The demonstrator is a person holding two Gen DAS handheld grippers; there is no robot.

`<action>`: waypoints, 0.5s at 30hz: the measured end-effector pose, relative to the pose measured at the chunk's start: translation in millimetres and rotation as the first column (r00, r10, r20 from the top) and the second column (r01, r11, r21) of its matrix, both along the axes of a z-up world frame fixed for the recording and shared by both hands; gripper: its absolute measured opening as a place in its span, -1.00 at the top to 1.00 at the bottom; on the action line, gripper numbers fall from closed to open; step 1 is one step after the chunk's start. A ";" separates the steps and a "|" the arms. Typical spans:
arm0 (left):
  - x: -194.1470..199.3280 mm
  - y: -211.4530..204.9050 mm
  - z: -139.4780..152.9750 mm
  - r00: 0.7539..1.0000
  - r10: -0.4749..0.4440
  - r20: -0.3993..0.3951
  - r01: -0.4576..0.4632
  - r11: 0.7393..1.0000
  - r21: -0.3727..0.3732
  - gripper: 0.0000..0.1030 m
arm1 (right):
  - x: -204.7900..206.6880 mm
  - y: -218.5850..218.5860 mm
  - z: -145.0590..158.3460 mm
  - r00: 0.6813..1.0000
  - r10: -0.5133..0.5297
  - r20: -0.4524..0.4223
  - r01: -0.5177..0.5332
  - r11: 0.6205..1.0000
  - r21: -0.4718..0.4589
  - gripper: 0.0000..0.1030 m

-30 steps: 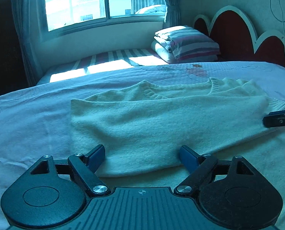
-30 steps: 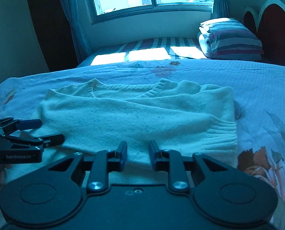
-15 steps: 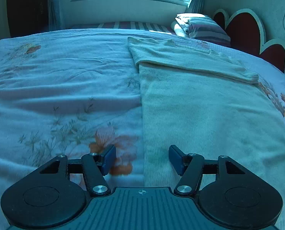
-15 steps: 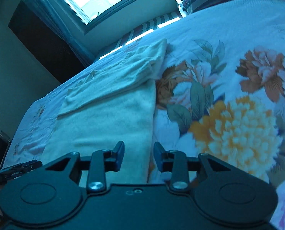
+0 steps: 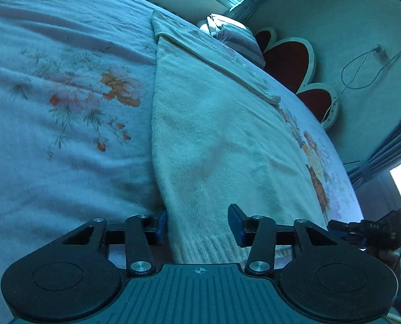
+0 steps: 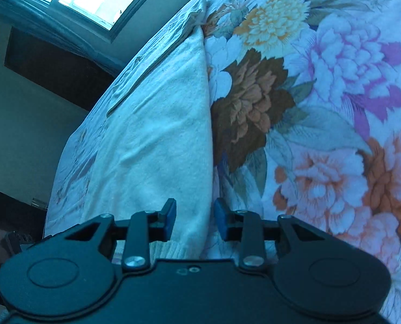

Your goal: Fold small clothes

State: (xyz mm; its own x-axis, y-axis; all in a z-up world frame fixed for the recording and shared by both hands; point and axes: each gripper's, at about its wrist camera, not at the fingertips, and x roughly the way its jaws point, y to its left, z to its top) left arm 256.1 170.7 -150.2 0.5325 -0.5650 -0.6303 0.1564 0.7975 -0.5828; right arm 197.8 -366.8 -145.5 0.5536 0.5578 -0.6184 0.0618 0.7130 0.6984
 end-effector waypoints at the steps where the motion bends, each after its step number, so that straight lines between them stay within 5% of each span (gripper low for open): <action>1: -5.0 2.5 -4.1 1.000 0.007 -0.007 -0.008 1.000 -0.023 0.33 | -2.3 1.2 -0.8 1.000 -0.006 -0.001 0.006 1.000 0.010 0.40; 9: -9.4 23.0 -42.4 0.992 0.078 -0.098 -0.104 0.947 -0.304 0.37 | -9.4 -3.6 -18.9 0.996 -0.090 -0.008 0.090 0.985 0.150 0.43; 15: -1.2 15.3 -48.6 0.994 0.059 -0.095 -0.084 0.954 -0.286 0.74 | -4.4 6.2 -27.8 0.998 -0.062 -0.009 0.062 0.980 0.187 0.60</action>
